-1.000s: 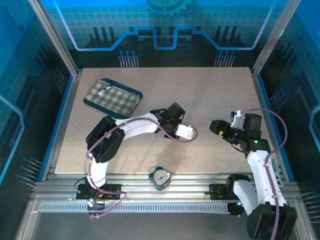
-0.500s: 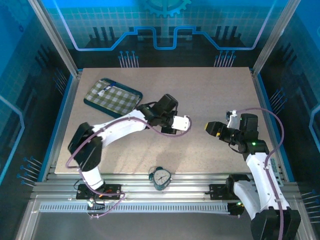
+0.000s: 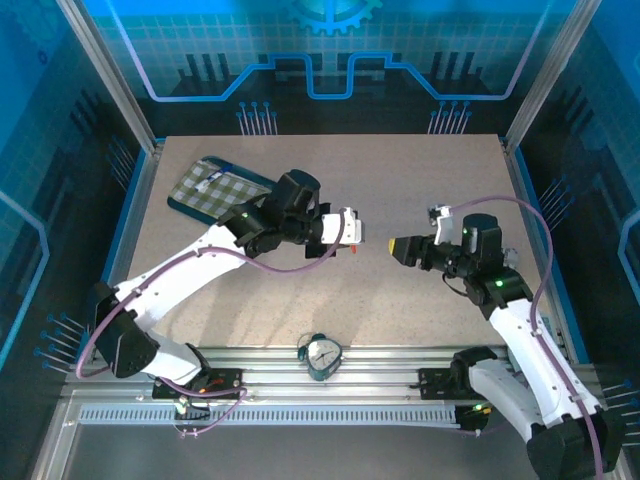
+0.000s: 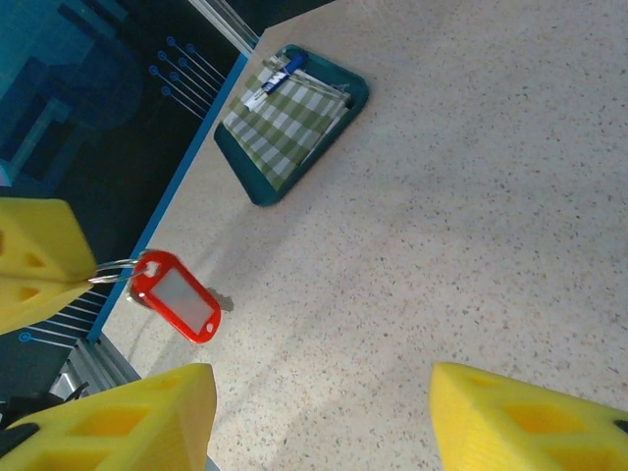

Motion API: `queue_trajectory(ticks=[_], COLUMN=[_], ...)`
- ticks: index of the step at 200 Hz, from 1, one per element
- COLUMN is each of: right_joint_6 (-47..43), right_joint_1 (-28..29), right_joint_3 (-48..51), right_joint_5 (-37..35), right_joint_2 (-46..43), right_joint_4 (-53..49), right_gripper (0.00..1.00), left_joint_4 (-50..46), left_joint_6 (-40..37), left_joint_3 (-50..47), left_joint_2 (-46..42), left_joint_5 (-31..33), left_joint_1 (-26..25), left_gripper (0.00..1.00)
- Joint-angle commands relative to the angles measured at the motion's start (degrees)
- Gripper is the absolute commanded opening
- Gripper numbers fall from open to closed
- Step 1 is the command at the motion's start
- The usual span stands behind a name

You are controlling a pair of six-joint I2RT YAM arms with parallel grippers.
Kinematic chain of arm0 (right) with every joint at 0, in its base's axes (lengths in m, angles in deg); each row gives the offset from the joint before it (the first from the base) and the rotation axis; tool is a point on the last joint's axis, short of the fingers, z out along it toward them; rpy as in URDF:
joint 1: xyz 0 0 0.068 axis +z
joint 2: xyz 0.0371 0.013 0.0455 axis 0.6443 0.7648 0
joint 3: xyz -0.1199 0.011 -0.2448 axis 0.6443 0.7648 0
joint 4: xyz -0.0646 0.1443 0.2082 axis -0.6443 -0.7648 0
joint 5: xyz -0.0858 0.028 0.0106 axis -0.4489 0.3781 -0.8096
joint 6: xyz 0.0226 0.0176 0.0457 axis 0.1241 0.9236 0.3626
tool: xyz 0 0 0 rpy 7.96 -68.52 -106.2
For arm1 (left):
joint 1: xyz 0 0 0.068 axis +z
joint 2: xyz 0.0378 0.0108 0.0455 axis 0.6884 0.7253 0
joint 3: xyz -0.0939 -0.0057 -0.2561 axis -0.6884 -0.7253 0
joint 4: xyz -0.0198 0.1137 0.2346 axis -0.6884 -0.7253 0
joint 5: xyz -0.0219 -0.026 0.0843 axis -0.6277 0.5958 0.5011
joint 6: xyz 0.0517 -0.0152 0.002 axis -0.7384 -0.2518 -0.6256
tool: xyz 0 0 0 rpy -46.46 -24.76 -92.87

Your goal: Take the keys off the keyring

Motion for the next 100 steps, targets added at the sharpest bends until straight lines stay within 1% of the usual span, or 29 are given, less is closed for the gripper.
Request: queue_trajectory(ticks=[1,26,49,81,100], right_joint_6=[-1.5,-2.7,-3.0,-2.8,-2.5], right_joint_1=[1.0,2.8,3.5,3.5,3.2], right_joint_3=[-1.8,-1.7,-2.2,-1.1,0.4], right_joint_5=[1.3,1.1,-0.9,-5.8,-7.7], right_joint_2=[1.0,1.2,2.0,1.3,0.3], right_joint_4=[2.7,3.3,1.5,-1.3,-2.6], right_gripper=[0.58,0.56,0.55,0.57,0.57], left_joint_4=[-1.3,-0.9,-0.7,1.7,1.3], left_joint_6=[2.3,2.0,3.6,6.8,5.1], left_joint_3=[-0.3,-0.5,0.1,-2.6,-4.3], left_joint_2=[-1.5,-1.2,1.2,4.0,6.5], left_joint_5=[-3.5,-3.8,-0.6,0.9,0.9], left_joint_1=[1.0,1.1,1.1,1.1,1.0], left_gripper=[0.00,0.00,0.00,0.00,0.00])
